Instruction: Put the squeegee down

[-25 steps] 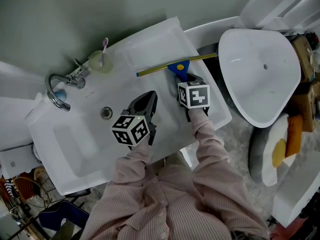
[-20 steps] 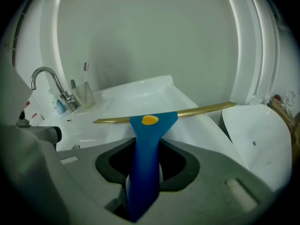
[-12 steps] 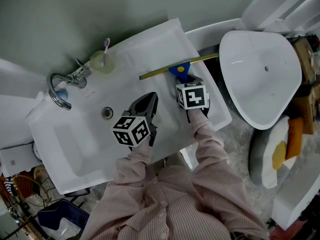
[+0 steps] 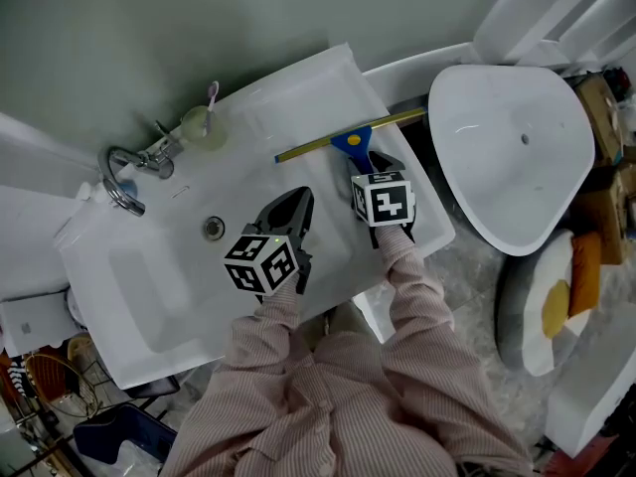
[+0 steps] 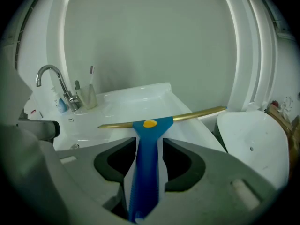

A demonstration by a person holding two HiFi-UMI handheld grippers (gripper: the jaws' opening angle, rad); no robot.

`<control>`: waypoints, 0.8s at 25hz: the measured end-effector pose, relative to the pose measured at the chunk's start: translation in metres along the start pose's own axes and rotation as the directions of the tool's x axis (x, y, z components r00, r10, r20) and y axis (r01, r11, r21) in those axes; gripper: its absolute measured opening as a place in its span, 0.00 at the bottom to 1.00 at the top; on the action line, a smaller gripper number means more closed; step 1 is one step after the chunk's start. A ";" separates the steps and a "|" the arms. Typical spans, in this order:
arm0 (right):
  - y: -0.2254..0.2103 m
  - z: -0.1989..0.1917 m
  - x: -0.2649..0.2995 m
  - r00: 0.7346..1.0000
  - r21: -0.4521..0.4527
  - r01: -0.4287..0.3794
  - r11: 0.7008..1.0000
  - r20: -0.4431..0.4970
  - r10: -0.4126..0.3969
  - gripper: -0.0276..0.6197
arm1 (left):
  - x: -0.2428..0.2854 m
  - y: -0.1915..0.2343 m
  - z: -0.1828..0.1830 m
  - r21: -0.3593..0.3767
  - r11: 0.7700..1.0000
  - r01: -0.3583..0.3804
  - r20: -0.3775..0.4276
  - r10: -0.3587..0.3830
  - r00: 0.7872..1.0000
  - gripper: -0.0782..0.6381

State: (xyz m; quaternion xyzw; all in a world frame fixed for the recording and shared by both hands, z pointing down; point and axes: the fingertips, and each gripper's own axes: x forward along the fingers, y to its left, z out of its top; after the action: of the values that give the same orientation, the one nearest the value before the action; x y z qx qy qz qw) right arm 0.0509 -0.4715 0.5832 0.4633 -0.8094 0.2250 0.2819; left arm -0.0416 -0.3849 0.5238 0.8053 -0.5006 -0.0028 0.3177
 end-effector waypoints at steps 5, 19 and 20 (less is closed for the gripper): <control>0.003 0.011 -0.024 0.995 0.001 0.000 1.000 0.103 0.000 0.29 | -0.010 -0.011 -0.001 0.008 1.000 0.016 0.015 -0.016 1.000 0.11; 0.032 0.009 -0.102 0.965 0.005 -0.067 0.998 0.255 0.064 0.09 | -0.055 -0.053 0.015 0.097 0.992 0.075 0.081 -0.083 0.993 0.11; 0.034 0.009 -0.108 0.962 0.002 -0.080 0.997 0.263 0.077 0.07 | -0.059 -0.057 0.018 0.109 0.991 0.080 0.087 -0.089 0.992 0.11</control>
State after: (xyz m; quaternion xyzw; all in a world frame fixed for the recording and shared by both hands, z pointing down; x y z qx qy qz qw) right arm 0.0629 -0.3937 0.5015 0.4582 -0.8560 0.1776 0.1603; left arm -0.0313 -0.3293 0.4615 0.8404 -0.4796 -0.0269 0.2508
